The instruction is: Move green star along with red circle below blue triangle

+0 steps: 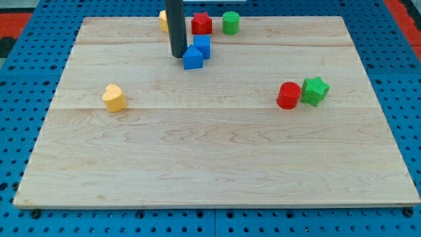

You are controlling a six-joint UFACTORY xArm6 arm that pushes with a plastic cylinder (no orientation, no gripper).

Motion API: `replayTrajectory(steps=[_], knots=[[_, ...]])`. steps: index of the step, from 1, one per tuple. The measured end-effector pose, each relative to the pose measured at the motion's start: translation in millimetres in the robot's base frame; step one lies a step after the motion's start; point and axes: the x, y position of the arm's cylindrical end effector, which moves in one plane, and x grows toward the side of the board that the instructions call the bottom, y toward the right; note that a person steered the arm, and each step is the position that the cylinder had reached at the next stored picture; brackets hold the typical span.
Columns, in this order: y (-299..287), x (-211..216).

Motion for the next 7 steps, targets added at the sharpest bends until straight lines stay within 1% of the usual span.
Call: replayTrajectory(steps=[1, 2, 3, 4, 5, 6, 7], knots=[[-4.7, 12.6], [5.7, 61.2], [103.2, 62.5], [208.1, 11.5], [322.2, 22.7], [318.1, 87.1], [244.4, 110.2]])
